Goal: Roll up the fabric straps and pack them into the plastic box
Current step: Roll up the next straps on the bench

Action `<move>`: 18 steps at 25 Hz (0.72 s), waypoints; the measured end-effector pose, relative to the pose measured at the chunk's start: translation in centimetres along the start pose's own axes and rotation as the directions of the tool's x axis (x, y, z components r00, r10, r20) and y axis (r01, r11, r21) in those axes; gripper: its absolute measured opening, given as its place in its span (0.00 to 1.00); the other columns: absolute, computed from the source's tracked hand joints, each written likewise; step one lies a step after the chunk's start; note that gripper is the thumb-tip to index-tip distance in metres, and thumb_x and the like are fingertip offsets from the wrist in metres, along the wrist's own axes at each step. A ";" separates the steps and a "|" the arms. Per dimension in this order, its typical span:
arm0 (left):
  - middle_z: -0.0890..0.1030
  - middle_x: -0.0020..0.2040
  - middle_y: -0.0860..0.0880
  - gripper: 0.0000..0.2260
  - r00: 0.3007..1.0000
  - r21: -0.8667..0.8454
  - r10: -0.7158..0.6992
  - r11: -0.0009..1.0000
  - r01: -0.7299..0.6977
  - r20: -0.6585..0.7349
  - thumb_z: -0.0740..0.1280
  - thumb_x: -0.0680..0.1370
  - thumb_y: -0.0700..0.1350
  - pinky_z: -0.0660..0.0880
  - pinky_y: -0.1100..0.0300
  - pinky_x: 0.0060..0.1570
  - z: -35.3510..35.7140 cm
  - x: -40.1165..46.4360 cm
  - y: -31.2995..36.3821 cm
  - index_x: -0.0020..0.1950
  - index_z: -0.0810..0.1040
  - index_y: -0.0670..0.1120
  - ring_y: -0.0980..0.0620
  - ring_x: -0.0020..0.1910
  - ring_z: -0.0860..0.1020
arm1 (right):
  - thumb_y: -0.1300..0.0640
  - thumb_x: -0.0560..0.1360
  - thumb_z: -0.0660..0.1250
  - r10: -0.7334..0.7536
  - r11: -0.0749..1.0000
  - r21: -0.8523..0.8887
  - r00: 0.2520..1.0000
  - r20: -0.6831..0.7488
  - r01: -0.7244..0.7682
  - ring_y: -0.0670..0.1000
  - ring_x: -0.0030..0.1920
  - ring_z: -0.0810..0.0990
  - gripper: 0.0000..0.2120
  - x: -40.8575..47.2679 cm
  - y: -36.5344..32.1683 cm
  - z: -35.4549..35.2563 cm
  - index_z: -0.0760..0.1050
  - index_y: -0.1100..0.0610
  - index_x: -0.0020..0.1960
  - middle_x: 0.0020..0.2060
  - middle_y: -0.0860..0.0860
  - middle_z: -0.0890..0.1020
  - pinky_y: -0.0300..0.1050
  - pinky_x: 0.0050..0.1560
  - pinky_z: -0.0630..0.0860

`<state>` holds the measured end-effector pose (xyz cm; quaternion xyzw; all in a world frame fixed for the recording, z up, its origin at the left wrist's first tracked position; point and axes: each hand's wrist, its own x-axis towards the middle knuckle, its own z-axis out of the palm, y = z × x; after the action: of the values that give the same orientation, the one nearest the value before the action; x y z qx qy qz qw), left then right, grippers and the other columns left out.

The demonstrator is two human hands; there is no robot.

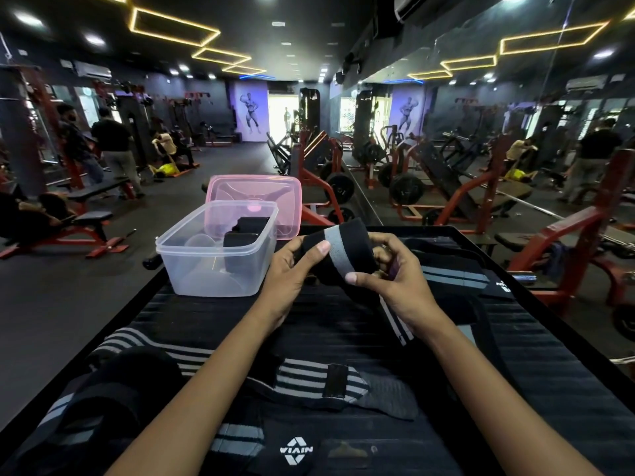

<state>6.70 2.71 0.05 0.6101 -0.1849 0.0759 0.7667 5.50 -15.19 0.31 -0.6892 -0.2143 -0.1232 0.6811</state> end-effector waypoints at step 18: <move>0.80 0.41 0.45 0.16 0.882 -0.349 -0.456 0.812 0.468 0.123 0.56 0.79 0.53 0.77 0.57 0.36 1.4 -1.0 -0.3 0.50 0.77 0.44 0.51 0.35 0.76 | 0.62 0.63 0.76 -0.010 0.997 0.076 0.990 0.139 0.000 0.49 0.54 0.82 0.23 -0.4 -0.4 0.4 0.78 0.58 0.57 0.50 0.51 0.85 0.43 0.58 0.77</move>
<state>5.58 1.38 -0.31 0.4827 -0.0550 -0.1588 0.8595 4.88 -14.85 0.47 -0.6694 -0.2674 -0.0684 0.6898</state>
